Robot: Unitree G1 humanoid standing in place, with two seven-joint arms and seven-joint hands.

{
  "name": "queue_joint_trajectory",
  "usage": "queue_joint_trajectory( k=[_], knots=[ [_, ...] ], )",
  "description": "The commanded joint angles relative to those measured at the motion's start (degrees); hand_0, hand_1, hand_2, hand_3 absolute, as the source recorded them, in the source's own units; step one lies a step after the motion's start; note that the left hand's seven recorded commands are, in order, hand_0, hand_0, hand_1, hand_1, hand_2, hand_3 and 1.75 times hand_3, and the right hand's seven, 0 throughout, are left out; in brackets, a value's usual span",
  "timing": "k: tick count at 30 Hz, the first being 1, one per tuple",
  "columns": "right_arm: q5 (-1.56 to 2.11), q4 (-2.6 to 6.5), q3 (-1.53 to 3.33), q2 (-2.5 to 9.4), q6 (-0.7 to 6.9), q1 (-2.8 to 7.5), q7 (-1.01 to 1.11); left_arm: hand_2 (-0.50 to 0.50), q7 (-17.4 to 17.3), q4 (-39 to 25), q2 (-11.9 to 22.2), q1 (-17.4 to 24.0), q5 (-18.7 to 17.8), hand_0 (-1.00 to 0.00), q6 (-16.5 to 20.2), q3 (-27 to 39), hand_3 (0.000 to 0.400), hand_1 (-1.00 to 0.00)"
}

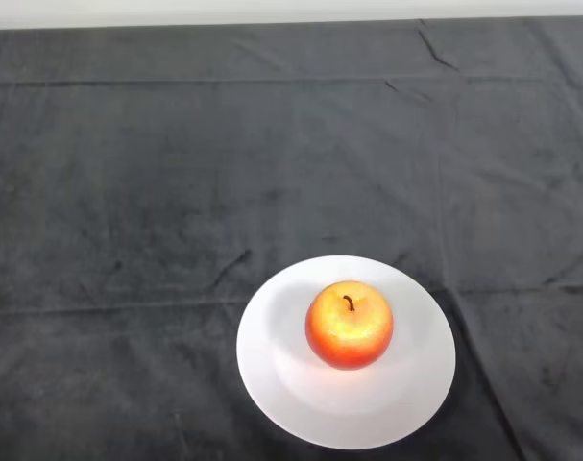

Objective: Move the apple to the plate

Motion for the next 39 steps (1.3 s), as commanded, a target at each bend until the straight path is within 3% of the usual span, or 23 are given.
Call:
queue_joint_trajectory(
  k=[1, 14, 39],
  knots=[
    [-0.03, -0.26, -0.45, -1.69, 0.11, -0.12, 0.21, 0.00, 1.1, 3.3, 3.2, -0.5, 0.0, 0.00, -1.4, 2.3, 0.000, 0.00],
    [-0.03, -0.15, -0.55, -1.74, 0.16, -0.11, 0.20, 0.00, 1.1, 8.4, 3.2, -3.2, 0.2, 0.00, -2.7, 2.7, 0.000, 0.00],
    [-0.08, -0.04, -0.72, -1.80, 0.22, -0.11, 0.19, 0.00, -0.3, 12.4, 3.8, -4.7, 0.5, 0.00, -5.0, 2.7, 0.000, 0.00]
  ],
)
